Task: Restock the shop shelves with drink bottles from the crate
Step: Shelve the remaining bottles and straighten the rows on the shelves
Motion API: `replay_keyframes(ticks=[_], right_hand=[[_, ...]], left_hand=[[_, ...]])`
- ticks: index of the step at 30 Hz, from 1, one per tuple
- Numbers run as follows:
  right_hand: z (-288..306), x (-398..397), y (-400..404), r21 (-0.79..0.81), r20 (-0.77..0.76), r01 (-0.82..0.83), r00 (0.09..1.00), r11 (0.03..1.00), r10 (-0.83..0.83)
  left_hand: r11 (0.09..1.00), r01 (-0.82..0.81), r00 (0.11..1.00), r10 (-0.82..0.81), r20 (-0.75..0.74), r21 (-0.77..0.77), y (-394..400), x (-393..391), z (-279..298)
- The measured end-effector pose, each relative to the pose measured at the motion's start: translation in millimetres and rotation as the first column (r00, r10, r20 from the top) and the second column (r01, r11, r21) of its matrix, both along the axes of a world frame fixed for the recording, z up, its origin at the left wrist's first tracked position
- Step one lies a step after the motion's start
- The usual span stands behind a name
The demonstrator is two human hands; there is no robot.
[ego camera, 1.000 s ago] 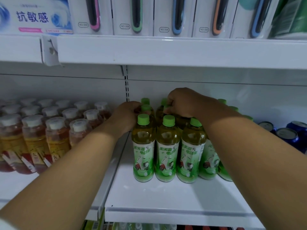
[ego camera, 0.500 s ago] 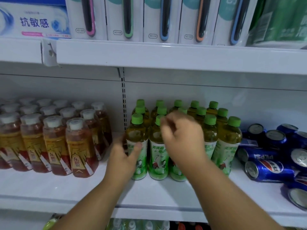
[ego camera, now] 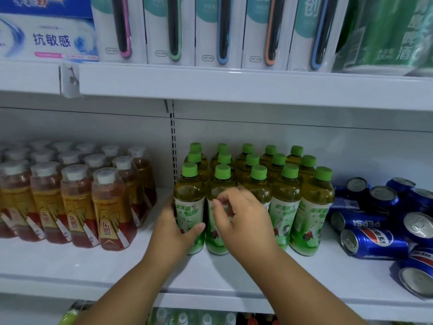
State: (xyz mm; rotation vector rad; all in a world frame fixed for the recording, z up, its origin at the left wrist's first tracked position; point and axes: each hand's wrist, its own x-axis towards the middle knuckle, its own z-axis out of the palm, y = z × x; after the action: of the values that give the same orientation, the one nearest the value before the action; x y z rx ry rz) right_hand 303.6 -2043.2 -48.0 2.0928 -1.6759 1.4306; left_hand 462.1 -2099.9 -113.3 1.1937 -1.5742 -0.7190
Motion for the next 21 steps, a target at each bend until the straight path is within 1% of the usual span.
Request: replay_keyframes(ticks=[2,4,5,6,7,8,10,11,13,15,19,20,21], right_hand=[[-2.5,-4.6,2.6,0.005,0.01,0.01,1.0,1.0,-0.01],[-13.4,-7.8,5.2,0.063,0.04,0.0,0.999,0.998,-0.002],[-22.1,-8.3,6.0,0.109,0.062,-0.008,0.998,0.994,0.001],[-32.2,-7.3,6.6,0.158,0.085,-0.015,0.996,0.987,0.001],[-42.5,-5.4,6.5,0.21,0.107,-0.019,0.994,0.978,-0.003],[-52.2,-2.6,6.1,0.263,0.12,-0.019,0.993,0.965,-0.013],[-67.6,3.6,3.7,0.349,0.112,0.012,0.992,0.937,-0.054],[-73.0,6.0,1.3,0.378,0.106,0.036,0.991,0.925,-0.082],[-82.2,8.1,-2.8,0.414,0.103,0.076,0.986,0.907,-0.129],[-90.9,9.3,-3.5,0.423,0.11,0.078,0.984,0.903,-0.137],[-105.5,11.1,-1.3,0.386,0.136,0.042,0.985,0.921,-0.102],[-106.8,10.9,-1.4,0.381,0.146,0.039,0.984,0.924,-0.102],[-107.3,10.3,-1.9,0.381,0.153,0.038,0.983,0.924,-0.103]], left_hand=[[0.986,-0.133,0.991,0.132,-0.016,-0.105,14.6,2.4,8.6],[0.921,-0.218,0.975,0.222,-0.025,-0.323,21.4,4.6,44.4],[0.882,-0.212,0.973,0.232,-0.004,-0.421,18.0,2.9,71.3],[0.854,-0.166,0.974,0.22,0.052,-0.494,11.0,-0.5,100.5],[0.839,-0.088,0.966,0.203,0.159,-0.537,0.1,-5.7,129.7],[0.847,0.006,0.931,0.19,0.313,-0.532,-12.2,-13.2,156.7],[0.894,0.182,0.775,0.126,0.619,-0.41,-36.7,-31.9,194.3],[0.909,0.251,0.691,0.071,0.719,-0.332,-48.5,-42.0,204.2],[0.932,0.322,0.534,-0.035,0.845,-0.165,-67.1,-62.8,213.3],[0.938,0.345,0.399,-0.101,0.912,-0.047,-79.4,-80.9,216.5],[0.925,0.365,0.108,-0.159,0.981,0.11,-95.3,-98.8,208.3],[0.922,0.365,0.067,-0.166,0.984,0.131,-99.0,-98.9,204.8],[0.919,0.367,0.053,-0.176,0.983,0.144,-102.4,-97.7,201.8]])
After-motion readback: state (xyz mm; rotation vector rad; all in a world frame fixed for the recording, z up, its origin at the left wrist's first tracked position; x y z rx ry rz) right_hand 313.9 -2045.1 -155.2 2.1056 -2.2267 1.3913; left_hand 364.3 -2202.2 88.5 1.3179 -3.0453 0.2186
